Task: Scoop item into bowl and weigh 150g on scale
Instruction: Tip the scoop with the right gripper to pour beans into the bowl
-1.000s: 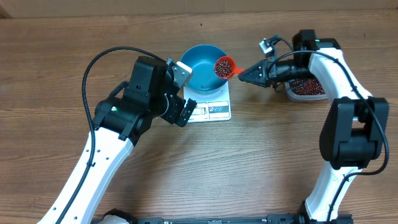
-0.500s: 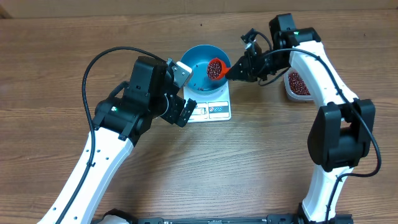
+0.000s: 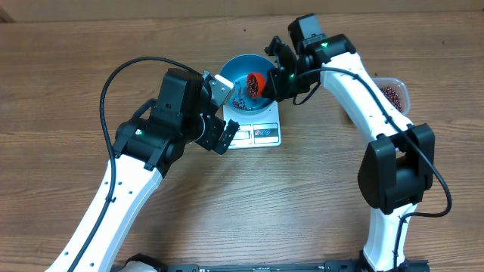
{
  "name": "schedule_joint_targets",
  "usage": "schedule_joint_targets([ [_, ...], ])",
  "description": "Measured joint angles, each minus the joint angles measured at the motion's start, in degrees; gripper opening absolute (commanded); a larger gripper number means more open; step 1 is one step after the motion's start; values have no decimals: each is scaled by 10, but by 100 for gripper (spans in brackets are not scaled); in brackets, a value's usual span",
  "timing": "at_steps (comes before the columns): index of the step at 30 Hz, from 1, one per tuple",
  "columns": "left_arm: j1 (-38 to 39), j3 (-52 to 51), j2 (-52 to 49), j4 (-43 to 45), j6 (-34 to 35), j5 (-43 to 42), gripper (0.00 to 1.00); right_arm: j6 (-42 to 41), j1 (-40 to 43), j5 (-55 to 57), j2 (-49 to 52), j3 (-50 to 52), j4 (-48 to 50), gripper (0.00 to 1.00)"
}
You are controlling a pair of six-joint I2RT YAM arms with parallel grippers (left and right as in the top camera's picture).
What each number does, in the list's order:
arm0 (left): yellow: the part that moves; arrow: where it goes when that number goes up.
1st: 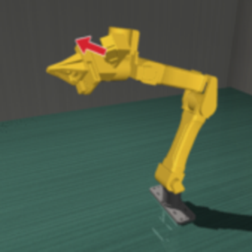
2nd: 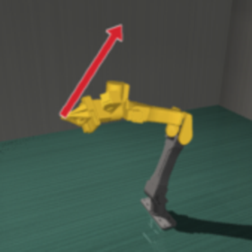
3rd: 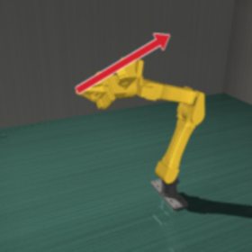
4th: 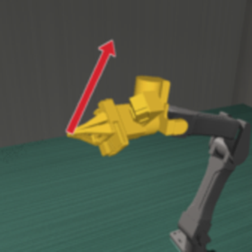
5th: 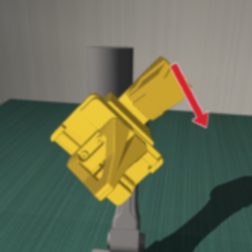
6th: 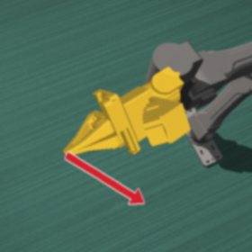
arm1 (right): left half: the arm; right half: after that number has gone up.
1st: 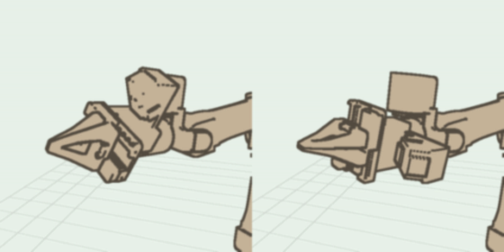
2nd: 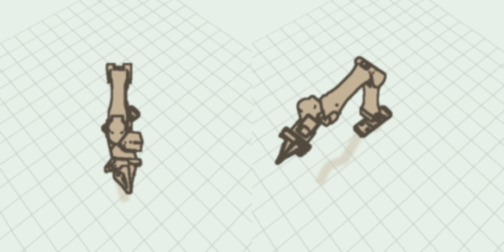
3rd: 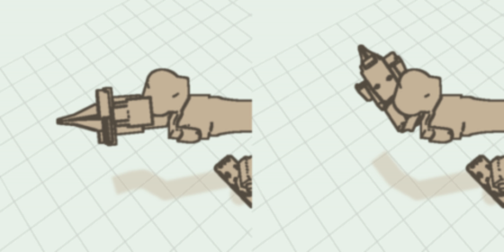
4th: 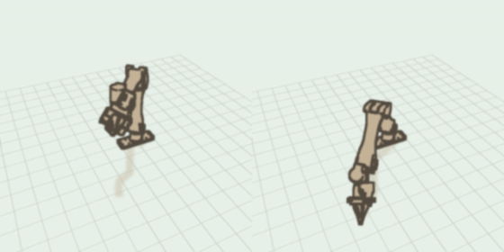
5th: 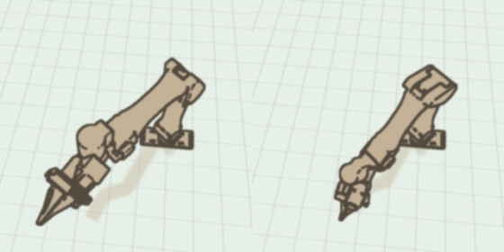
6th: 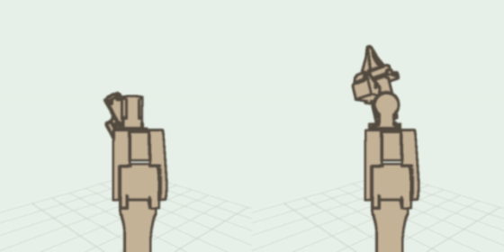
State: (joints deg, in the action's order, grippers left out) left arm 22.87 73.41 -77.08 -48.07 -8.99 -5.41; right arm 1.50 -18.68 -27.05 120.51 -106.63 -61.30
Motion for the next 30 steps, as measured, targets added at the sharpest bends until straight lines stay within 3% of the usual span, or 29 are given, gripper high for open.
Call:
schedule_joint_targets([
  [19, 0, 0, 0, 0, 0, 0, 100, 1, -59, 185, 0, -99, -61, 4],
  [30, 0, 0, 0, 0, 0, 0, 100, 1, -115, 306, 0, -108, -84, 4],
])
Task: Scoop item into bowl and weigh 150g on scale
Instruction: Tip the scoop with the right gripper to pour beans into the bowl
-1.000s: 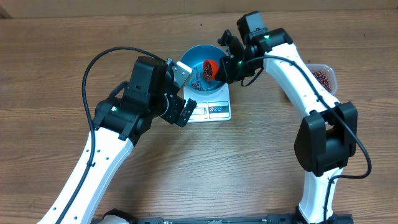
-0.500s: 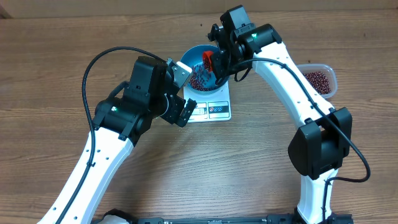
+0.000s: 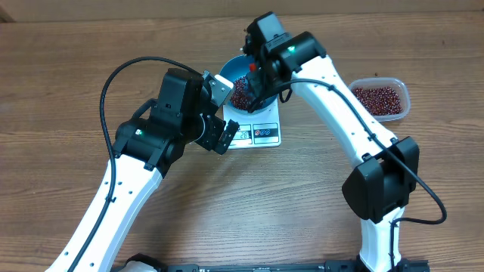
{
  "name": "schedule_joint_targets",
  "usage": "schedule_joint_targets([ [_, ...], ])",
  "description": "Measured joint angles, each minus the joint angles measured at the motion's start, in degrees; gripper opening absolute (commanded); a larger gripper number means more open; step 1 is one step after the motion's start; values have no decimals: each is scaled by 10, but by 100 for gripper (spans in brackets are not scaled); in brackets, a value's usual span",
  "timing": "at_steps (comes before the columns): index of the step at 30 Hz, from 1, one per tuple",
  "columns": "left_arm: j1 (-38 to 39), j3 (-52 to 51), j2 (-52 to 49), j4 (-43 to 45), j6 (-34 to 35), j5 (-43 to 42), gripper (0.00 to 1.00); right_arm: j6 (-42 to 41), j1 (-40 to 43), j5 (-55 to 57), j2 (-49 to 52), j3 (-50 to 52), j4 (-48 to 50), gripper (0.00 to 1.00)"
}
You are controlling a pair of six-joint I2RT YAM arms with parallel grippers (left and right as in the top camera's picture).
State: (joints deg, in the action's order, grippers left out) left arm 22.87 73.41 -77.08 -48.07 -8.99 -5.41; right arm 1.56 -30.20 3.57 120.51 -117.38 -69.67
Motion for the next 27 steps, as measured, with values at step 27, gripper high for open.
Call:
schedule_joint_targets([
  [27, 0, 0, 0, 0, 0, 0, 100, 0, -13, 43, 0, 0, -6, 4],
])
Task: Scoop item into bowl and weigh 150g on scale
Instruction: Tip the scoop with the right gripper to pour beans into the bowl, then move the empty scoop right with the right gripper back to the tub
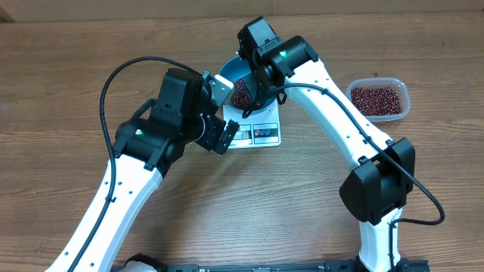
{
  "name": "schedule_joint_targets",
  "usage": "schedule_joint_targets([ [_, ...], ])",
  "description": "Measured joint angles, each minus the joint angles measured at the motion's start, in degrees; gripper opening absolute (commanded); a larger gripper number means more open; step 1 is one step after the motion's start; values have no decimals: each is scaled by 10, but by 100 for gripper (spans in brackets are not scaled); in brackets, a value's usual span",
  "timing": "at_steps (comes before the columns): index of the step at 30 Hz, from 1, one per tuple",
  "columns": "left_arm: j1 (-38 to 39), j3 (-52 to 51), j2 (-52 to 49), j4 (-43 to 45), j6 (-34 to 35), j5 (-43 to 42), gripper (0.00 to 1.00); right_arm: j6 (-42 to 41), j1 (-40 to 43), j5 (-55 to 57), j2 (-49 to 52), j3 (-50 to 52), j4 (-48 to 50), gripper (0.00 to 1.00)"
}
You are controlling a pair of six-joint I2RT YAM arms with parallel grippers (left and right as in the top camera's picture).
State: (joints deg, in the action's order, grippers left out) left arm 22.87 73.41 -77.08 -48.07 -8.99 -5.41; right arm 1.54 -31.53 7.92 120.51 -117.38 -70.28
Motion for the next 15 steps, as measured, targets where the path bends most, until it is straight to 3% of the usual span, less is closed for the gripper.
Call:
schedule_joint_targets([
  [11, 0, 0, 0, 0, 0, 0, 100, 10, 1, 14, -25, 0, -16, 4],
  [15, 0, 0, 0, 0, 0, 0, 100, 13, 24, -37, -46, 0, -20, 4],
])
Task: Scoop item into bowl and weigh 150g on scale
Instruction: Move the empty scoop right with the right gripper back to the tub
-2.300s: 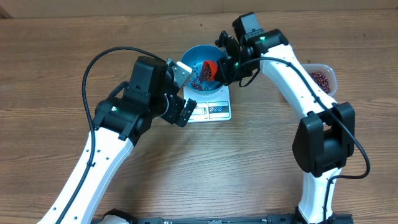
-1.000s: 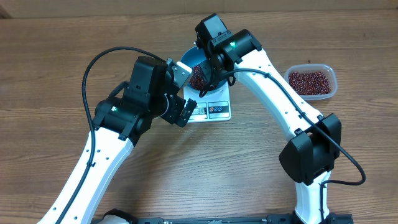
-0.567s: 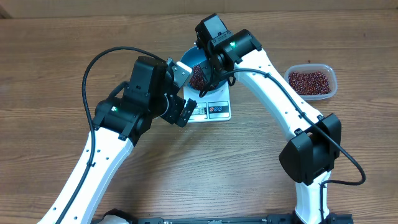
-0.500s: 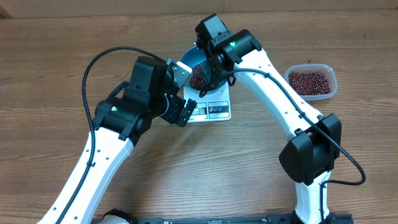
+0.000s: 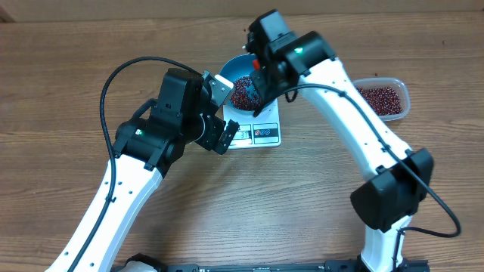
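A blue bowl [image 5: 233, 66] stands on the white scale [image 5: 266, 134] and holds a heap of dark red beans [image 5: 242, 93]. My right gripper [image 5: 261, 78] hangs over the bowl's right half, shut on a red scoop [image 5: 257, 66]. Only a small red bit of the scoop shows under the wrist. My left gripper [image 5: 225, 136] sits low at the scale's left front corner. Whether its fingers are open cannot be told from above.
A clear plastic tub of red beans [image 5: 384, 98] stands at the right, partly behind my right arm. The scale's display and buttons [image 5: 253, 134] face the table's front. My left arm's black cable loops over the table's left side.
My right gripper has shifted a little to the right, from over the bowl's middle to its right half. The right arm now covers part of the bean tub. The left arm is unchanged.
At first my right gripper held the red scoop at the bowl's right rim, with few beans in the bowl. Then it was over the bowl, which held a heap of beans. It stood further left after that, and now is back toward the right rim.
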{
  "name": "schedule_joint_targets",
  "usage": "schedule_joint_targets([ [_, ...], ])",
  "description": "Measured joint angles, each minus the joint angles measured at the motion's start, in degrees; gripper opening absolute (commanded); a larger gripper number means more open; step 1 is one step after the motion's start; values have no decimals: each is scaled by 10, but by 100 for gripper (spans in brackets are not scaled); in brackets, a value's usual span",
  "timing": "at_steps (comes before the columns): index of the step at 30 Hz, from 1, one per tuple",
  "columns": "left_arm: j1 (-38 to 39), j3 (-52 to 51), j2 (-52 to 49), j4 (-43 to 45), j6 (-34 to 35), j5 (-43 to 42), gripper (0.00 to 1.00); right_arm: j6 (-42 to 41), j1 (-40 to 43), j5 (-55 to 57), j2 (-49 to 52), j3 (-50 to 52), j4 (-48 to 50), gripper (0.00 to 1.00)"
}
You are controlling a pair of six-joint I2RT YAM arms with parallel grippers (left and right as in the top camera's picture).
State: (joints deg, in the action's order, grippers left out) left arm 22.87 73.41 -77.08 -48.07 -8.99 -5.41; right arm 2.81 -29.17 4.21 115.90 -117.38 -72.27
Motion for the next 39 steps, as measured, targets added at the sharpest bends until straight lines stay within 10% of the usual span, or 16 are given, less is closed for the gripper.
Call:
schedule_joint_targets([
  [17, 0, 0, 0, 0, 0, 0, 100, 2, 312, -185, -141, -7, -123, 4],
  [39, 0, 0, 0, 0, 0, 0, 100, 17, 343, -203, -141, -7, -132, 4],
])
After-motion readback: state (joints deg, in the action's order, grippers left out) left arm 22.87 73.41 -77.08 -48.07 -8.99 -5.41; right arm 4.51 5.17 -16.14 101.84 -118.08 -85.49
